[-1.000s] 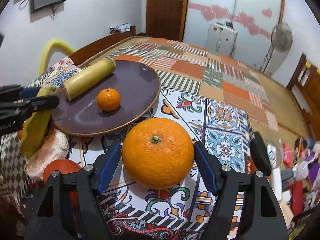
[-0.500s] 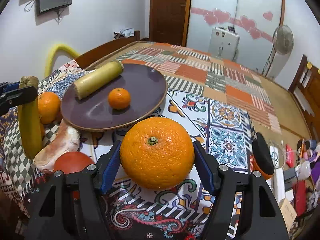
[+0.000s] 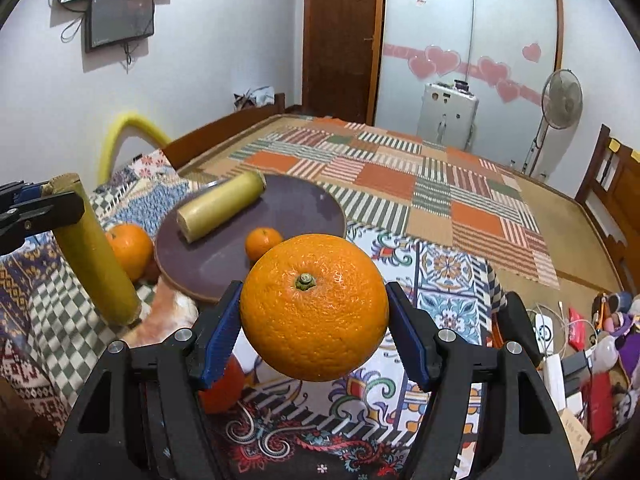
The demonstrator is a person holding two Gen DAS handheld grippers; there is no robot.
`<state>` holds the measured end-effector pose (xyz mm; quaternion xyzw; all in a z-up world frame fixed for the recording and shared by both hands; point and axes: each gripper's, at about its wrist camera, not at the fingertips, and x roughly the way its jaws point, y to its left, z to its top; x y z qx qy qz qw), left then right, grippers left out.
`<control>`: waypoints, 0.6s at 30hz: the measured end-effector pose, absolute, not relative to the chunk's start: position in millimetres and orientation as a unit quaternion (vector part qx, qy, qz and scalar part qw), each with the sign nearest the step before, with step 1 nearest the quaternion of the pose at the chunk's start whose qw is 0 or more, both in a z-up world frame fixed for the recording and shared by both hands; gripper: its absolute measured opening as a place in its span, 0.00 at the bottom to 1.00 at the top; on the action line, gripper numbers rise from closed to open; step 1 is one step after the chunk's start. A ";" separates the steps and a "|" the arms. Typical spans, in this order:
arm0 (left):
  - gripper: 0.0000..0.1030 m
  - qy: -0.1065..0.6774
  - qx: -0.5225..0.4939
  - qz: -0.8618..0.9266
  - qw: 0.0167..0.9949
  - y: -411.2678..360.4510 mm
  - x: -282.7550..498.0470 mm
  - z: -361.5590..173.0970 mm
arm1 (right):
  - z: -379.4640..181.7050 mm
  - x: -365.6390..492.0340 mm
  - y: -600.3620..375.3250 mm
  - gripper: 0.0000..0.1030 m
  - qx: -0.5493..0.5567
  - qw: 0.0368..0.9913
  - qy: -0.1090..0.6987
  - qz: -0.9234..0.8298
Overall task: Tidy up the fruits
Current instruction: 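Carry the cylinder onto the plate beside the first while the right tool places the large orange there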
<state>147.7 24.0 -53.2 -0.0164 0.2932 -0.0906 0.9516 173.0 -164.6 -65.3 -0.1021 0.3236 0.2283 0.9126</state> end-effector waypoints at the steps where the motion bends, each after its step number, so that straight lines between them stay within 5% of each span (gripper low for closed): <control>1: 0.35 0.288 -0.016 -0.090 0.953 24.1 147.2 -49.5 | -63.6 173.3 -163.9 0.64 -0.099 0.913 0.321 0.229; 18: 0.35 0.314 -0.031 -0.096 0.944 22.1 210.0 -44.9 | -59.1 228.0 -142.2 0.64 -0.086 0.921 0.316 0.210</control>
